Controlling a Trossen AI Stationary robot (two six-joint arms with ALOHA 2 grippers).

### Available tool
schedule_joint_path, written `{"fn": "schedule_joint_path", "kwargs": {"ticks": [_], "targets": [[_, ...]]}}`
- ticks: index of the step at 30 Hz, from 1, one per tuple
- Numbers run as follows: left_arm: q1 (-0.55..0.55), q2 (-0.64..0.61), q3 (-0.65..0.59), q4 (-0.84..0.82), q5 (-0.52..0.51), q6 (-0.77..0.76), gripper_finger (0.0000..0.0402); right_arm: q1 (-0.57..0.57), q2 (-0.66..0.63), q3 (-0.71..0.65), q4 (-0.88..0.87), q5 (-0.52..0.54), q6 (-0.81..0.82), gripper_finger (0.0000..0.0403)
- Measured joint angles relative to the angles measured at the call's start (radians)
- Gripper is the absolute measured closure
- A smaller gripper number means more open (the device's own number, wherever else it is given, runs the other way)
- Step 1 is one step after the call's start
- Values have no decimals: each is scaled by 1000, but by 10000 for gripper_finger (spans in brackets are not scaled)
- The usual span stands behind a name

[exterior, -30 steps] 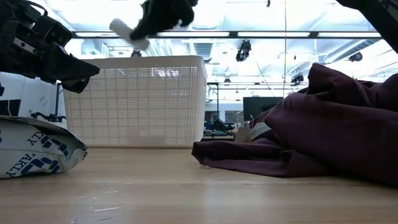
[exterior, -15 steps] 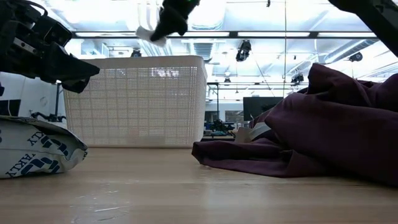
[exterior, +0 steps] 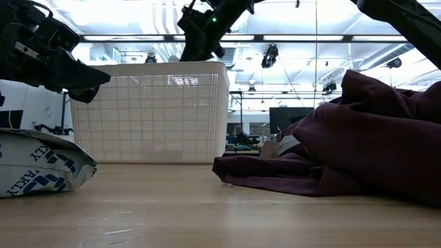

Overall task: Pick & place medical supplies in basket/bin
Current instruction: Put the rolled gauze into the white bin, then put the mailer bag into the white bin

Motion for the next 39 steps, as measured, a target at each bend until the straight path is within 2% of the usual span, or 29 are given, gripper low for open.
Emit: {"fn": "schedule_joint_path", "kwargs": {"ticks": [7, 10, 11, 14, 15, 17, 20, 23, 27, 32, 39], "targets": [[0, 0, 0, 0, 0, 0, 402, -1, 0, 0, -17, 0, 33, 165], [0, 0, 0, 0, 0, 0, 402, -1, -15, 5, -66, -6, 68, 145], [0, 0, 0, 0, 0, 0, 402, -1, -28, 5, -70, -40, 58, 143], [0, 0, 0, 0, -36, 8, 402, -6, -89, -5, -42, -314, -76, 144], [0, 0, 0, 0, -58, 7, 402, -5, -109, -12, -10, -371, -81, 147], [0, 1, 0, 0, -88, 7, 402, -1, -148, -34, 27, -411, -64, 156], [0, 1, 0, 0, -95, 7, 402, 0, -211, -103, 45, -414, -36, 172], [0, 1, 0, 0, -102, 7, 402, 31, -319, -236, 217, -389, 5, 187], [0, 1, 0, 0, -109, 7, 402, 85, -503, -488, 507, -334, 31, 204], [0, 1, 0, 0, -109, 7, 402, 98, -711, -837, 596, -172, 94, 222], [0, 1, 0, 0, -108, 7, 402, 90, -1061, -1273, 796, -146, 224, 247]]}}
